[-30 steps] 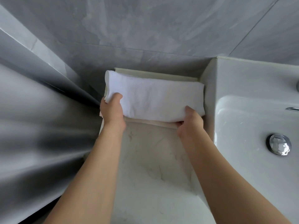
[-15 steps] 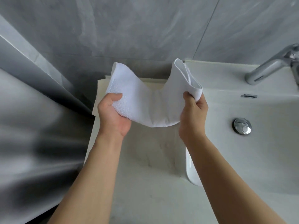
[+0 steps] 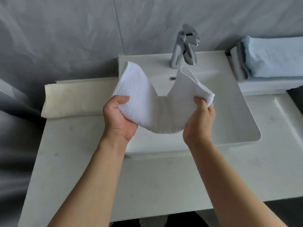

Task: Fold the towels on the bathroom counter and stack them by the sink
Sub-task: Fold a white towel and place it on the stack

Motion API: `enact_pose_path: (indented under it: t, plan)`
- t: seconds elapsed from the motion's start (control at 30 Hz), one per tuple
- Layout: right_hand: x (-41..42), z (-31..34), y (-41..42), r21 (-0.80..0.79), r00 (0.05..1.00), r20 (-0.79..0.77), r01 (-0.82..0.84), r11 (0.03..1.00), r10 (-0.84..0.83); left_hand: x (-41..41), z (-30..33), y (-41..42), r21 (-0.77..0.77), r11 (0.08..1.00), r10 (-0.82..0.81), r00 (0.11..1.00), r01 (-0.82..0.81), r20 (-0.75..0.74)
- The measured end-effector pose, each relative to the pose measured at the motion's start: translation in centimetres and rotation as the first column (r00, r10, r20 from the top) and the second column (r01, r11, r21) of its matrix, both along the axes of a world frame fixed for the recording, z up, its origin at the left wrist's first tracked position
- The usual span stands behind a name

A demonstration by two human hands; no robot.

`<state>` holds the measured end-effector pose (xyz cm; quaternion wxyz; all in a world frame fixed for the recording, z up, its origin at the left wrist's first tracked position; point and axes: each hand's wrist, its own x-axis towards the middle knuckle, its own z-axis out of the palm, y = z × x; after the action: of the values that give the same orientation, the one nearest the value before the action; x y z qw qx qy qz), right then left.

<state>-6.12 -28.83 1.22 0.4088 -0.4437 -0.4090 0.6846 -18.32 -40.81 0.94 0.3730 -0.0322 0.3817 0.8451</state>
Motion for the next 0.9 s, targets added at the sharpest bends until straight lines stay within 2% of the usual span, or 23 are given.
enact_pose_path:
  t: [0.2,0.3,0.43,0.7,0.9]
  plan:
    - [8.9,0.7,7.9,-0.107,0.992,0.009,0.128,0.986,-0.127,8.6,1.1,7.7,0.024,0.999,-0.034,0.999,0.034,0.005]
    - [11.1,1.2,10.6,-0.137,0.984,0.060,0.174,0.975,-0.167,11.4,1.7,10.9,-0.019,0.998,-0.055,0.998,0.055,0.009]
    - [13.2,1.6,13.7,-0.197,0.967,0.039,0.254,0.947,-0.251,12.9,2.1,15.1,-0.044,0.993,-0.113,0.994,0.113,0.005]
    - [19.1,1.7,23.0,-0.300,0.928,-0.203,0.243,0.922,-0.311,16.6,1.1,23.5,-0.005,0.973,-0.229,0.973,0.229,0.018]
    - [20.2,2.5,33.9,-0.341,0.834,-0.456,0.158,0.927,-0.310,17.5,2.0,32.3,0.127,0.977,-0.172,0.985,0.170,0.005]
